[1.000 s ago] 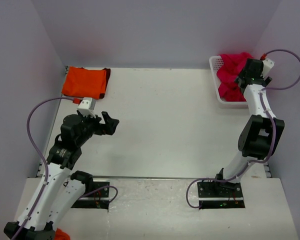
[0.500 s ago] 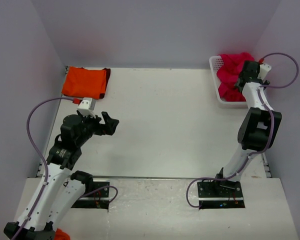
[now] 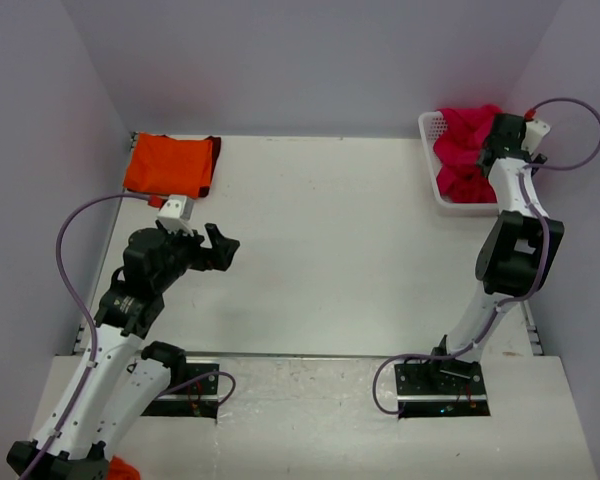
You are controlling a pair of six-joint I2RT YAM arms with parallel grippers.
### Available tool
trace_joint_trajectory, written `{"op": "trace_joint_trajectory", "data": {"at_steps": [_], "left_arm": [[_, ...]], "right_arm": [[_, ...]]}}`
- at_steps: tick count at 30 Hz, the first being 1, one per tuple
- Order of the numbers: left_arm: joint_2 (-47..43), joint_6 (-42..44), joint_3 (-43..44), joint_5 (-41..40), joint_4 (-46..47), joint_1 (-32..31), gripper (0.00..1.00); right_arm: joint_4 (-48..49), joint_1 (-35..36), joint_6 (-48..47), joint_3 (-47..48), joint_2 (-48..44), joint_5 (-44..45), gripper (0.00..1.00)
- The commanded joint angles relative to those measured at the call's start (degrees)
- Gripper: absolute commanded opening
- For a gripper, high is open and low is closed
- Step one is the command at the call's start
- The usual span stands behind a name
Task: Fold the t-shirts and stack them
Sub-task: Grab crumpled tshirt from bin with the right arm
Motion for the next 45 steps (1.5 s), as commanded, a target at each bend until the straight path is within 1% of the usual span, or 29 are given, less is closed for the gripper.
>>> {"op": "trace_joint_trajectory", "data": {"at_steps": [1,5,10,15,17,18,19,20,23,25,27,28,29,30,31,33,35,38,39,41,43,45], "left_arm": [[-0.61,1.66,-0.13,0.67,1.08,-0.6,1.0],[-0.17,1.66,-0.13,0.5,0.9,-0.78,1.0],[0.53,1.66,-0.13,0.41,0.9,-0.96,1.0],[0.71,1.66,-0.3,0.23,0.9,-1.13,1.0],[0.62,1.66,-0.3,0.15,0.9,-1.22,1.0],[0.71,1.66,-0.39,0.15,0.9,-1.31,1.0],[0.62,1.66,-0.39,0.15,0.99,-1.31,1.0],[0.62,1.57,-0.3,0.15,0.9,-1.31,1.0],[0.27,1.4,-0.48,-0.12,0.99,-1.48,1.0],[0.18,1.22,-0.57,-0.29,0.99,-1.57,1.0],[0.09,0.96,-0.57,-0.64,0.99,-1.75,1.0],[0.09,0.96,-0.57,-0.82,0.99,-1.75,1.0],[0.09,0.87,-0.57,-0.91,0.99,-1.75,1.0],[0.09,0.87,-0.57,-0.91,1.07,-1.83,1.0],[0.18,0.87,-0.57,-0.82,1.07,-1.84,1.0],[0.18,0.78,-0.57,-0.82,1.07,-1.84,1.0],[0.01,0.52,-0.74,-0.74,1.25,-1.92,1.0],[-0.08,0.61,-0.74,-0.91,1.34,-2.01,1.0],[-0.08,0.61,-0.83,-0.91,1.34,-2.01,1.0],[-0.26,0.52,-0.92,-1.35,1.34,-2.19,1.0],[-0.43,0.34,-1.18,-1.61,1.6,-2.27,1.0],[-0.35,0.26,-1.27,-1.52,1.6,-2.54,1.0]], "right_arm": [[-0.24,-1.12,-0.97,4.94,3.77,0.74,0.83],[-0.94,-1.56,-0.89,8.19,7.2,0.48,0.83],[-1.2,-1.91,-1.06,9.69,9.31,0.39,0.81],[-1.2,-2.09,-1.5,11.45,10.63,0.12,0.68],[-1.38,-2.18,-1.59,12.06,11.16,-0.4,0.52],[-1.29,-2.17,-1.5,12.24,11.25,-1.01,0.4],[-1.38,-2.17,-1.59,12.85,11.25,-1.63,0.08],[-1.55,-2.09,-1.59,13.29,11.07,-1.64,0.0],[-0.33,-1.56,-1.59,13.04,9.15,-3.04,0.0],[3.35,-0.24,-3.17,11.46,5.55,-4.26,0.0],[4.42,0.98,-4.22,11.71,2.65,-4.19,0.0],[5.12,1.08,-5.62,11.97,2.2,-5.75,0.0],[2.6,0.99,-5.37,14.85,2.81,-8.55,0.0],[1.18,1.6,-4.41,16.79,4.9,-7.19,0.0],[0.91,2.21,-5.01,17.51,5.09,-6.3,0.0],[4.76,3.62,-6.07,14.28,3.87,-7.0,0.0],[3.56,3.98,-5.29,14.43,4.21,-8.39,0.0],[6.43,6.52,-6.86,12.43,3.78,-7.97,0.0],[7.31,8.44,-7.91,11.81,3.34,-7.01,0.0],[8.81,10.12,-8.44,10.48,1.06,-6.82,0.0],[9.35,12.76,-9.41,12.49,0.0,-6.39,0.0],[7.42,15.38,-11.42,15.74,-0.7,-5.68,0.0]]}}
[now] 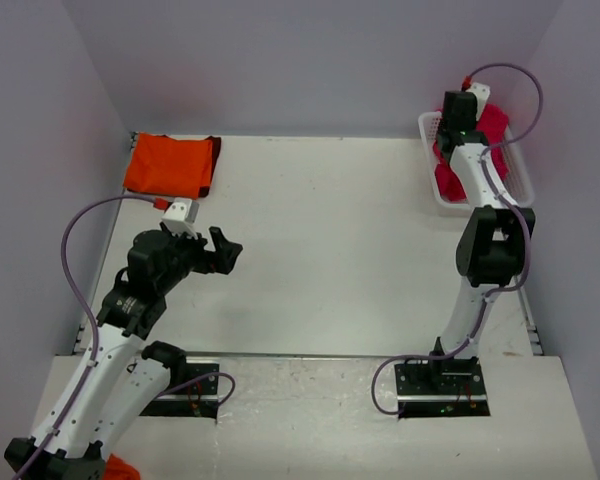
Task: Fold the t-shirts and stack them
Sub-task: Grab crumpled tshirt from bin with the right arm, then move the tshirt to the center of the board
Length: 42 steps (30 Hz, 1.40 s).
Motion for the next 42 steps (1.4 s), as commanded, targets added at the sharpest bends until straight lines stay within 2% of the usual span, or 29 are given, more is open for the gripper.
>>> {"op": "trace_joint_trajectory", "data": {"at_steps": [1,5,7,10,16,24,32,36,42], "left_arm": [[-0.61,-0.16,-0.46,-0.76,1.58,-0.81,1.0],[-2.8,-0.69,-0.55,-2.6,1.49,-1.87,1.0],[-3.16,-0.6,-0.55,-2.78,1.32,-1.96,1.0],[-2.37,-0.51,-0.37,-2.17,1.14,-2.13,1.0],[-1.84,-0.6,-0.46,-1.9,1.23,-2.31,1.0],[-2.1,-1.04,-0.72,-3.22,1.49,-2.48,1.0],[-2.19,-1.39,-0.9,-4.1,1.4,-2.57,1.0],[-2.02,-1.39,-0.9,-4.1,1.49,-2.57,1.0],[-2.1,-1.57,-0.9,-4.36,1.49,-2.57,1.0]], "right_arm": [[2.14,4.49,-4.39,7.76,-6.8,2.1,0.0],[1.27,7.22,-8.79,15.42,-9.88,2.64,0.0],[-1.1,7.75,-10.54,25.04,-9.36,2.37,0.0],[-2.96,9.24,-15.98,33.35,-9.61,1.93,0.0],[4.68,15.56,-21.35,28.8,-22.86,-5.8,0.0],[1.88,32.44,-29.27,36.53,-29.56,-9.84,0.0],[2.23,50.44,-37.0,35.22,-36.42,-8.53,0.0],[1.35,52.49,-36.75,34.07,-38.44,-10.19,0.0],[1.25,51.79,-38.32,30.75,-34.06,-12.31,0.0]]}}
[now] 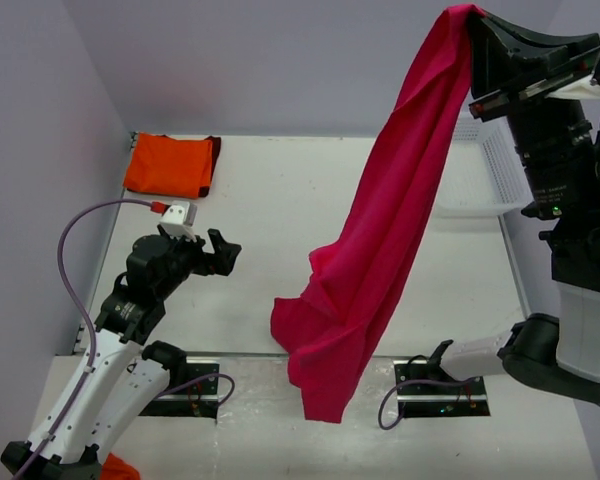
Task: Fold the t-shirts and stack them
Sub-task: Move the tshirt to the center of the board
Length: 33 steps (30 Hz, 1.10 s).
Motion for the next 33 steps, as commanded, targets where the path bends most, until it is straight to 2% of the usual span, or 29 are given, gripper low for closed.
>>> {"op": "trace_joint_trajectory", "data": {"at_steps": [1,4,5,7,8,9,11,14,15,16,17,18,21,24,26,28,29,30,31,32,33], "left_arm": [[-0.2,-0.93,-0.05,-0.56,1.56,-0.49,1.0],[-0.82,-0.93,-0.13,-0.56,1.56,-0.58,1.0],[-0.99,-0.93,-0.14,-0.91,1.47,-0.67,1.0],[-1.52,-1.02,-0.14,-1.26,1.3,-0.93,1.0],[-1.52,-1.02,-0.05,-1.61,1.21,-1.11,1.0],[-1.61,-1.02,-0.05,-1.7,1.12,-1.2,1.0],[-1.43,-1.11,-0.05,-1.88,1.12,-1.37,1.0],[-0.99,-1.11,0.04,-1.97,0.86,-1.64,1.0],[-0.99,-1.11,0.13,-2.05,0.77,-1.81,1.0],[-0.99,-1.11,0.22,-2.23,0.77,-1.99,1.0],[-1.17,-1.2,0.13,-2.58,0.68,-2.08,1.0],[-1.17,-1.2,0.13,-2.58,0.77,-2.25,1.0],[0.23,-1.02,0.56,-1.53,0.77,-2.34,1.0],[3.47,-1.37,1.96,1.89,0.94,-2.43,1.0],[5.76,-2.77,3.11,2.34,0.94,-2.52,1.0],[9.89,-5.22,4.61,2.17,2.08,-2.78,1.0],[11.91,-6.28,5.31,0.51,2.08,-3.04,1.0],[16.28,-8.73,7.05,-0.81,1.91,-3.65,1.0],[18.67,-9.63,8.03,-1.95,1.39,-4.35,1.0],[23.48,-10.16,9.87,-4.32,1.56,-5.41,1.0],[26.05,-10.6,10.84,-7.38,1.64,-9.07,1.0]], "right_arm": [[2.13,-0.8,-3.05,-2.51,6.48,-2.1,0.0],[3.45,-6.15,-0.6,-2.16,14.03,-5.78,0.0],[3.63,-9.91,1.93,-1.64,16.59,-7.18,0.0],[4.16,-13.18,3.71,2.13,22.39,-9.47,0.0],[3.9,-15.63,4.24,4.41,29.55,-10.18,0.0],[3.55,-16.7,5.03,10.09,33.28,-11.14,0.0],[5.2,-19.77,7.05,13.56,41.88,-14.83,0.0],[11.98,-22.58,8.63,10.76,45.96,-16.16,0.0],[11.64,-23.3,9.6,12.94,49.28,-15.38,0.15],[10.24,-23.91,10.48,13.83,50.53,-13.72,0.41],[9.44,-24.79,10.66,13.84,51.06,-10.92,0.86],[8.74,-24.97,10.57,11.83,50.11,-9.41,0.92],[5.41,-25.06,9.69,6.47,44.68,-0.98,0.95],[-7.06,-24.97,12.93,3.49,40.28,6.92,0.93],[-18.3,-25.06,20.91,-0.82,33.78,9.23,0.9],[-25.94,-24.89,32.03,-12.31,25.11,5.49,0.87],[-26.68,-24.71,34.89,-22.71,21.92,2.59,0.83],[-24.43,-24.27,36.92,-28.38,18.58,-3.97,0.78],[-22.4,-22.44,39.72,-34.7,12.11,-6.12,0.7],[-20.47,-21.12,41.14,-45.21,9.26,-7.45,0.7],[-19.06,-19.89,42.03,-49.4,6.71,-8.85,0.7]]}}
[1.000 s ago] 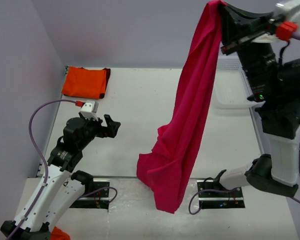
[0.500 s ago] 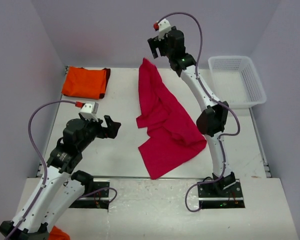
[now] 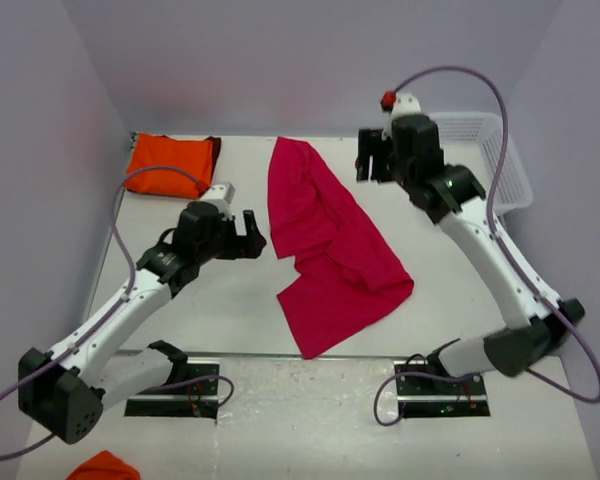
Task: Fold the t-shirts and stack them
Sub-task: Move the tshirt to the center of the board
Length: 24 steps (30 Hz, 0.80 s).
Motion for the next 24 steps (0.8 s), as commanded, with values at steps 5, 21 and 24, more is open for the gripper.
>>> {"op": "trace_joint_trajectory", "data": {"at_steps": [5,21,24], "left_arm": [[19.8,-7.32,10.43,-21.22,2.22,-16.09,1.0],[35.56,-6.02,18.53,-20.64,0.72,-12.76,0.99],[36.35,-4.97,18.79,-18.08,1.34,-10.48,0.97]], "right_arm": [[1.64,14.96,16.16,-32.42,-17.42,-4.84,0.64],[3.05,44.49,34.79,-53.64,-19.51,-0.46,0.38],[2.69,47.75,36.47,-51.62,-14.56,1.58,0.38]]}}
